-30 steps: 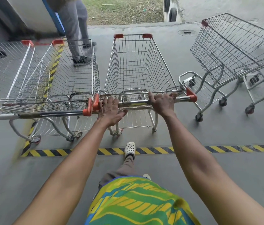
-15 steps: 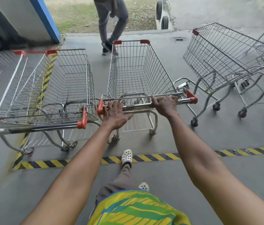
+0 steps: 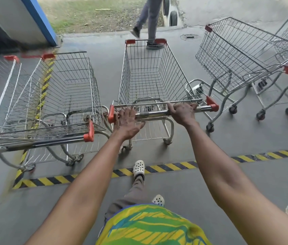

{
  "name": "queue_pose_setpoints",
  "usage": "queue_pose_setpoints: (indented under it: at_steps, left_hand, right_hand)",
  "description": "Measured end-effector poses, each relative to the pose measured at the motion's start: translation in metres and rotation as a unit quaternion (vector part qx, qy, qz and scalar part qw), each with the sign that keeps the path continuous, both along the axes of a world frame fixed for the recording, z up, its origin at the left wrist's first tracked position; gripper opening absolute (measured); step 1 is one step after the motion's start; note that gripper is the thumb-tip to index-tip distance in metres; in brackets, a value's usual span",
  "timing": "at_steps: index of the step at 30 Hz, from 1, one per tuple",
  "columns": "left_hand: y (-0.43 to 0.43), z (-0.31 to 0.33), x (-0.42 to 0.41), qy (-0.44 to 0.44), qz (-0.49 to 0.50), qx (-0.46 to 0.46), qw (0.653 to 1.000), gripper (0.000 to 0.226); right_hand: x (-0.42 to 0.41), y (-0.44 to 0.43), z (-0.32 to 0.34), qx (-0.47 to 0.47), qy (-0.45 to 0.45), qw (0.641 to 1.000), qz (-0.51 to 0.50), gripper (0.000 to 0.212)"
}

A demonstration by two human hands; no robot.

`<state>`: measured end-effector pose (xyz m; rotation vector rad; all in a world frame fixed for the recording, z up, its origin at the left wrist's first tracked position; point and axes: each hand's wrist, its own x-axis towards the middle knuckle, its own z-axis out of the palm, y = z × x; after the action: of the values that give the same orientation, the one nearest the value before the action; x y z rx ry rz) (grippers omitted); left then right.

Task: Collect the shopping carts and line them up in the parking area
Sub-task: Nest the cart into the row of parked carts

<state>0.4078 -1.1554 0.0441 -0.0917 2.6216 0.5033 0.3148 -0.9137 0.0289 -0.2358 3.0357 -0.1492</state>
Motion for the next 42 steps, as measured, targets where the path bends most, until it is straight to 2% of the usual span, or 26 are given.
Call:
queue_pose_setpoints:
  at_steps: [3,10,16,20,22,26,30,34,37,42]
  left_hand:
    - [-0.013,-0.004,-0.003,0.006,0.002,-0.016,1.0,0.084]
    - [-0.026,-0.014,-0.014,0.056,0.016,-0.012,0.998,0.086]
    - [-0.02,-0.016,-0.02,0.071,0.021,0.003,0.997,0.078]
    - [-0.022,-0.02,-0.026,0.079,0.033,0.001,0.996,0.081]
    - [-0.024,-0.023,-0.028,0.075,0.037,0.001,0.997,0.083]
    - [-0.033,-0.022,-0.032,0.08,0.048,-0.001,0.996,0.078]
    - [-0.04,-0.02,-0.033,0.064,0.056,-0.005,0.996,0.077]
    - [-0.04,-0.021,-0.032,0.083,0.044,-0.029,0.995,0.076]
    - [-0.037,-0.018,-0.029,0.065,0.056,-0.024,0.996,0.073]
    - [-0.037,-0.025,-0.033,0.08,0.043,-0.045,0.995,0.07]
  right_hand:
    - [0.002,-0.007,-0.009,0.007,0.005,1.0,-0.015,0.081]
    - [-0.003,-0.013,-0.013,0.001,0.011,1.0,-0.014,0.091]
    - [-0.014,-0.013,-0.005,-0.011,0.018,1.0,0.004,0.085]
    - [-0.02,-0.017,0.004,-0.008,0.007,1.0,0.024,0.073]
    - [-0.025,-0.02,0.004,-0.001,0.001,1.0,0.025,0.076]
    - [-0.03,-0.03,0.0,-0.001,-0.006,1.0,0.012,0.095]
    - [-0.025,-0.038,0.002,-0.011,-0.001,1.0,0.012,0.084]
    - [-0.023,-0.036,0.001,-0.011,-0.008,1.0,0.006,0.085]
    - [-0.024,-0.034,-0.003,-0.031,-0.017,0.999,0.008,0.088]
    - [-0.021,-0.024,0.0,-0.045,-0.021,0.998,0.04,0.091]
